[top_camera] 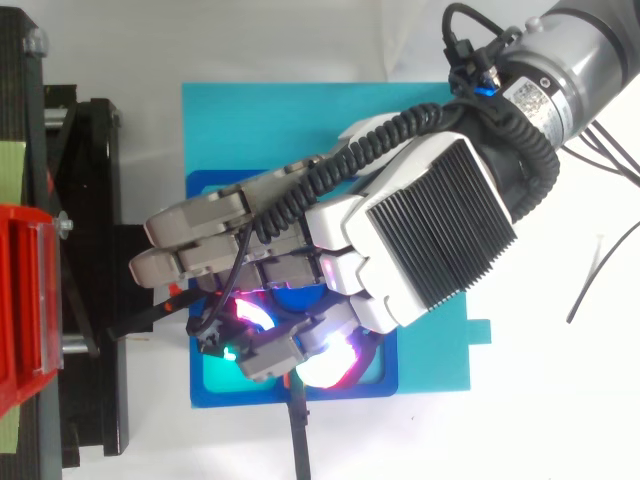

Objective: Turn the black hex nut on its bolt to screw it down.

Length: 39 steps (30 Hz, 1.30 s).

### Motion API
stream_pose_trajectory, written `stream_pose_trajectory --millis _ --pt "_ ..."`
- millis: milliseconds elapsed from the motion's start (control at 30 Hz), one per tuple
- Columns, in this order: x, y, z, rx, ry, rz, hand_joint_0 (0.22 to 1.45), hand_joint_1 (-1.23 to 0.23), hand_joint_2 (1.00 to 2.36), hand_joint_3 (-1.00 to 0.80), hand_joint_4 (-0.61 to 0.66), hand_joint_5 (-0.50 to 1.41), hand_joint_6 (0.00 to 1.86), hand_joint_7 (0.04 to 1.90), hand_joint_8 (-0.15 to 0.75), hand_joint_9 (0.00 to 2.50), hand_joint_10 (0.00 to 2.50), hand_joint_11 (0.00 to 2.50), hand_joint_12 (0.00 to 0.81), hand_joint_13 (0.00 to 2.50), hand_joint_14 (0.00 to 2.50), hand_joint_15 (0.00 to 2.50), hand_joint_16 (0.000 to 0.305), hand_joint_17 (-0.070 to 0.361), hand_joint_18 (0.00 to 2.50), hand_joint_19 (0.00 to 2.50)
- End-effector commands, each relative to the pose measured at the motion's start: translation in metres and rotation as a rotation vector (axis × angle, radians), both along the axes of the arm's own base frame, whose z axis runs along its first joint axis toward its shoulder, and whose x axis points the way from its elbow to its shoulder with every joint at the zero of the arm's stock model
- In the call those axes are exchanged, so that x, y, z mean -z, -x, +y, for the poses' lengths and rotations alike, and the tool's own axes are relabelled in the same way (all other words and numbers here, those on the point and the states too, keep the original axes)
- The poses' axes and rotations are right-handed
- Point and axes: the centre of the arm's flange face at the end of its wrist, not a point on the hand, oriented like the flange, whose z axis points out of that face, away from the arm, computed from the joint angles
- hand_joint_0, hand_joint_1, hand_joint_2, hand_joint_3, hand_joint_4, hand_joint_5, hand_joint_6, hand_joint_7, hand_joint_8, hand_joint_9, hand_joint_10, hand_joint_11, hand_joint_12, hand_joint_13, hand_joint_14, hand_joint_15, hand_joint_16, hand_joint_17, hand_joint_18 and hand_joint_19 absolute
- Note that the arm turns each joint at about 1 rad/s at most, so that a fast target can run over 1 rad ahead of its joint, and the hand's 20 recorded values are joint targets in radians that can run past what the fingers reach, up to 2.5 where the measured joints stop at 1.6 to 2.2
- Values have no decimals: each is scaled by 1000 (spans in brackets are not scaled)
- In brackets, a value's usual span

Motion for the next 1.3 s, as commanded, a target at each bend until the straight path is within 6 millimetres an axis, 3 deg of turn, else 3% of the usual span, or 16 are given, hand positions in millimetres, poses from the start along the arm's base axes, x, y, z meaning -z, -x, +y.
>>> stream_pose_trajectory --millis 0,100,367,567,600,833,1133,1267 --pt "0 0 -1 2 0 1 539 -474 1000 -500 248 -48 550 1387 290 936 8 271 347 529 0 20 50 113 447 135" --pt "0 0 0 0 -1 4 502 -398 1000 -500 271 -51 501 1363 294 925 8 272 361 529 0 19 53 119 454 124" --pt "-1 5 7 -4 -12 99 451 -305 1000 -500 335 -94 503 1060 308 891 7 211 387 534 0 15 59 133 479 114" --pt "-71 0 9 3 -9 128 451 -310 1000 -500 331 -107 503 1004 307 865 6 199 389 522 0 6 60 135 469 110" --pt "-90 3 9 5 -2 125 452 -310 1000 -500 326 -107 503 999 306 865 6 203 389 521 0 8 60 135 465 117" --pt "-165 34 10 47 42 105 458 -314 1000 -500 326 -110 503 992 303 863 6 201 388 518 0 2 60 134 460 122" --pt "-187 64 -11 138 46 230 473 -324 1000 -500 326 -111 504 993 303 862 6 203 381 514 0 9 58 131 450 129" --pt "-196 96 -18 177 37 310 480 -329 1000 -500 317 -110 503 988 298 862 8 209 377 512 0 13 58 129 448 131"
